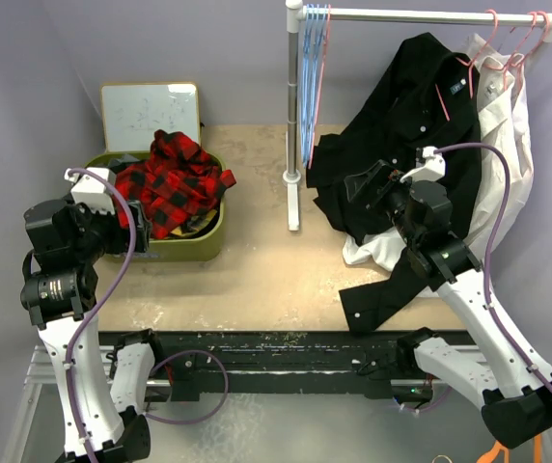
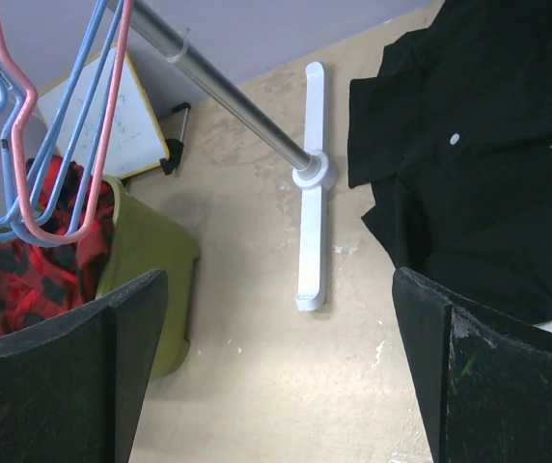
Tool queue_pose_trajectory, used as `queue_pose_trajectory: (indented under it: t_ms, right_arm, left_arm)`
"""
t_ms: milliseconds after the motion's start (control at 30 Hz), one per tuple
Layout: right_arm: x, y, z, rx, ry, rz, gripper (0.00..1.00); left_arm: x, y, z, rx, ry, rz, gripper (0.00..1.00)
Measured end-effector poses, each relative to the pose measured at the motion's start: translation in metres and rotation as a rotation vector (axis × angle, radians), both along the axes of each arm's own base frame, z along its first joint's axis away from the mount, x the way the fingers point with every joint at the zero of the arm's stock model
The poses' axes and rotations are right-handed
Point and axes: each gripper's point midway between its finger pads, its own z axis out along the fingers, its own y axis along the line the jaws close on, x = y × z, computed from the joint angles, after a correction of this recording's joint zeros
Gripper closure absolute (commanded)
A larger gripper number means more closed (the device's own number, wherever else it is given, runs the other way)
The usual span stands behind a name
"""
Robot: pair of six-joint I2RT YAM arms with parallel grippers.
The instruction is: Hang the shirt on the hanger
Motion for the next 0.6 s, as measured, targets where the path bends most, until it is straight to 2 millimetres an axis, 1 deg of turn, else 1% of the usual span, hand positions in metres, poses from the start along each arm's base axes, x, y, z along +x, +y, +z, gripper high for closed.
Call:
queue_pose_trajectory:
  t_ms: [100,233,333,533,600]
  right_arm:
    - [0.000,0.000,0.000,0.000,-0.001,0.000,0.00]
    - [0.000,0.000,0.001,0.002,-0.005,0.000,0.00]
    - [0.001,0.001,0.001,0.004,-0.011,0.000,0.00]
    - [0.001,0.003,-0.010,-0.003,0.005,0.011,0.00]
    - [0.001,0.005,-0.014,-0.010,0.002,0.029,0.00]
  left_arm:
    - [0.002,0.012,0.000,0.020,0.000,0.069,0.01]
    - [0.002,0.017,0.000,0.036,0.003,0.091,0.01]
    - [0.002,0.017,0.000,0.049,0.002,0.085,0.01]
    - [0.000,0.007,-0.002,0.061,0.004,-0.005,0.01]
    - [0.002,0.008,-0.004,0.076,0.011,-0.015,0.01]
